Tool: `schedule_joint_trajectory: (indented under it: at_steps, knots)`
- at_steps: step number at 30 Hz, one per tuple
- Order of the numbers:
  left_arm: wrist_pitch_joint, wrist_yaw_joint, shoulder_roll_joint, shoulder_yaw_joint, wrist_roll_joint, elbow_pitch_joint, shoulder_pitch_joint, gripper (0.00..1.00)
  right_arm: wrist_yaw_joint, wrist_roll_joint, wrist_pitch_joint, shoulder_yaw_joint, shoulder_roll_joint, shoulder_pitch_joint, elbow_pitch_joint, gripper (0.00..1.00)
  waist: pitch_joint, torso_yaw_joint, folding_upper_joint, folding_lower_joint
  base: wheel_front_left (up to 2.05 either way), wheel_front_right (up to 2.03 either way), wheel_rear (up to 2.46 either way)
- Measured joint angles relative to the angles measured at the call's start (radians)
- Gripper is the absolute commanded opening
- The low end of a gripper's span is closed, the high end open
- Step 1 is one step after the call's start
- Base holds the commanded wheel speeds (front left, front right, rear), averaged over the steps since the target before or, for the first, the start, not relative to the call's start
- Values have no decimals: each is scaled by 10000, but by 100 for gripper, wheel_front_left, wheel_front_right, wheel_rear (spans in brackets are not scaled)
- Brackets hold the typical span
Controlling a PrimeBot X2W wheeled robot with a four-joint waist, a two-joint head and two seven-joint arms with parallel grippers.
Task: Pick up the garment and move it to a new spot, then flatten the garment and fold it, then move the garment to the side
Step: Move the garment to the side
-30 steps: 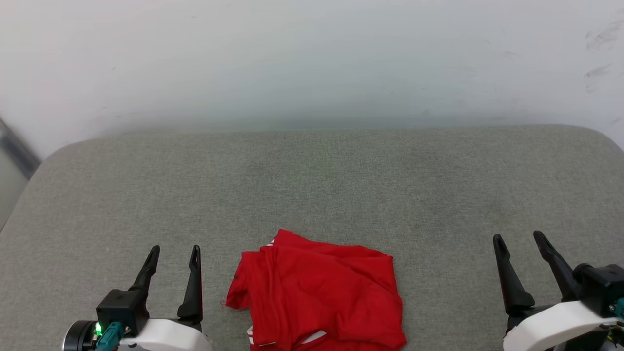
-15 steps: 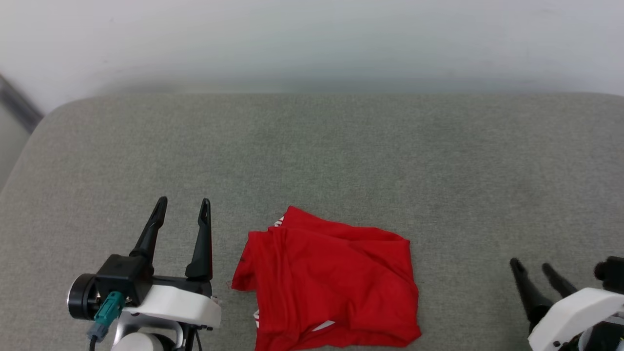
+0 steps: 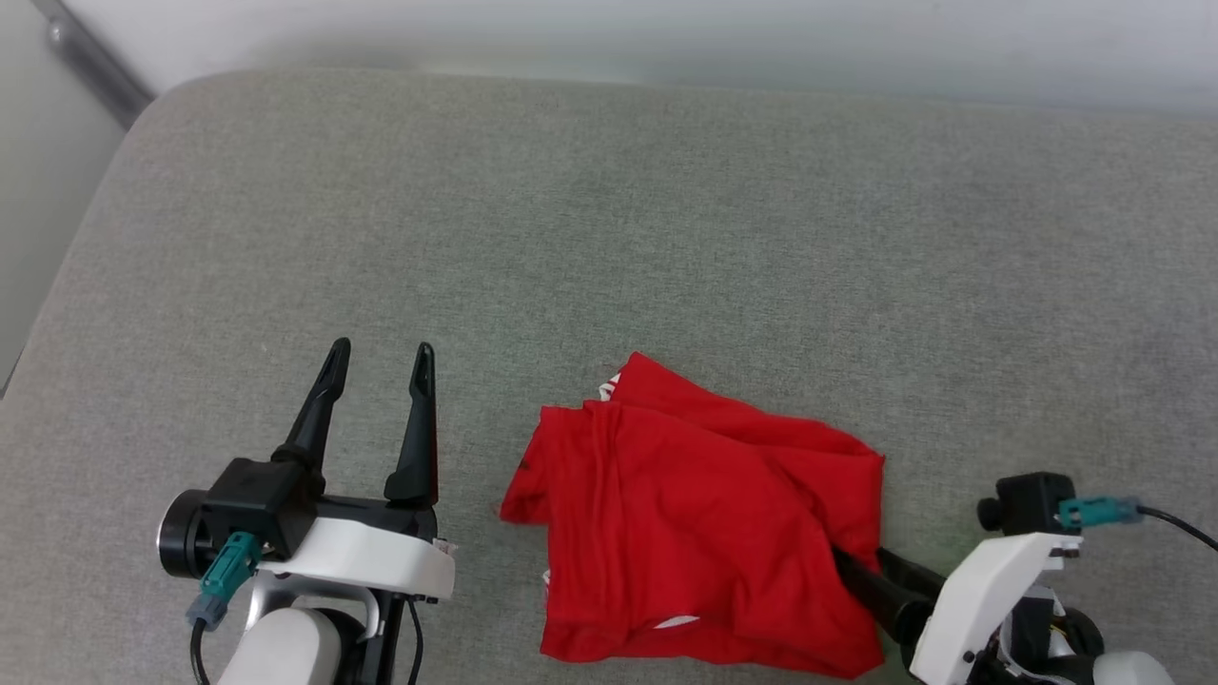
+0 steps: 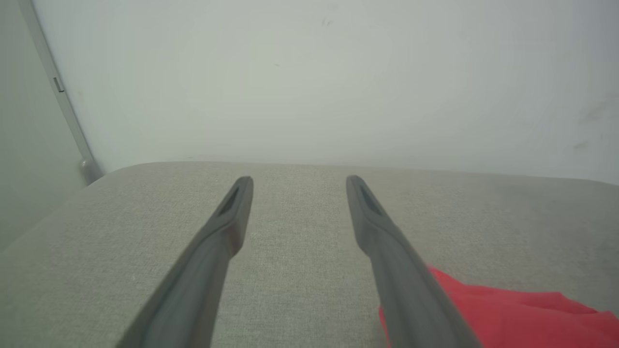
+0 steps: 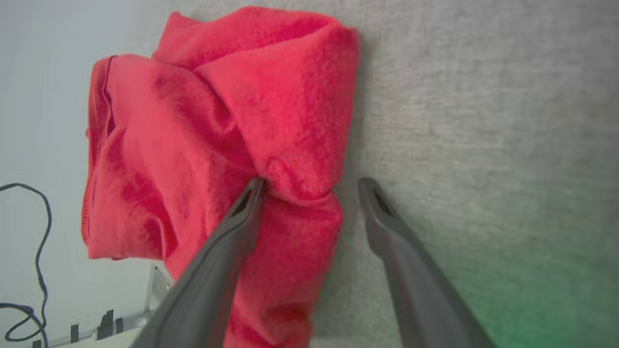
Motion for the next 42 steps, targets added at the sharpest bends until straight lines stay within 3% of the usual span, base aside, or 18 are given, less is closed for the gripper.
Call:
schedule_joint_trajectory:
  at_steps: [3, 4, 5, 6, 13, 21, 28, 33, 42]
  knots:
    - [0, -184, -151, 176, 142, 115, -33, 100, 8, 387, 552, 278, -111, -191, 201, 100, 97, 106, 0, 0, 0, 0, 0]
    - [0, -232, -209, 219, 186, 140, -47, 100, 10, 512, 685, 295, -134, -241, 270, 80, 103, 127, 0, 0, 0, 0, 0]
    - [0, -272, -255, 270, 236, 163, -49, 100, 12, 546, 740, 347, -157, -282, 316, 30, 106, 138, 0, 0, 0, 0, 0]
    - [0, -334, -291, 311, 276, 182, -51, 100, 10, 548, 748, 393, -169, -321, 370, 0, 109, 146, 0, 0, 0, 0, 0]
    - [0, -573, -518, 616, 546, 420, 75, 100, 2, 556, 633, 905, -309, -439, 602, 0, -177, 67, 0, 0, 0, 0, 0]
    - [-2, -704, -491, 874, 779, 439, 489, 100, -2, -174, 437, 1252, -1191, -806, 130, 0, -776, -543, 0, 0, 0, 0, 0]
    - [-15, -665, -474, 947, 876, 167, 778, 100, -4, -719, 1028, 713, -1885, -824, -56, 0, -1070, -1679, 0, -1, 0, 0, 0]
    - [-15, -698, -418, 924, 949, -56, 809, 100, -4, -817, 1344, 585, -1967, -1208, 136, 0, -1041, -2761, 0, -1, 0, 0, 0]
    - [353, -1066, 35, 631, 1229, -853, -122, 100, -2, -1720, 407, 382, -2247, -3341, 1425, 0, -12, -4432, 0, -1, 0, 0, 0]
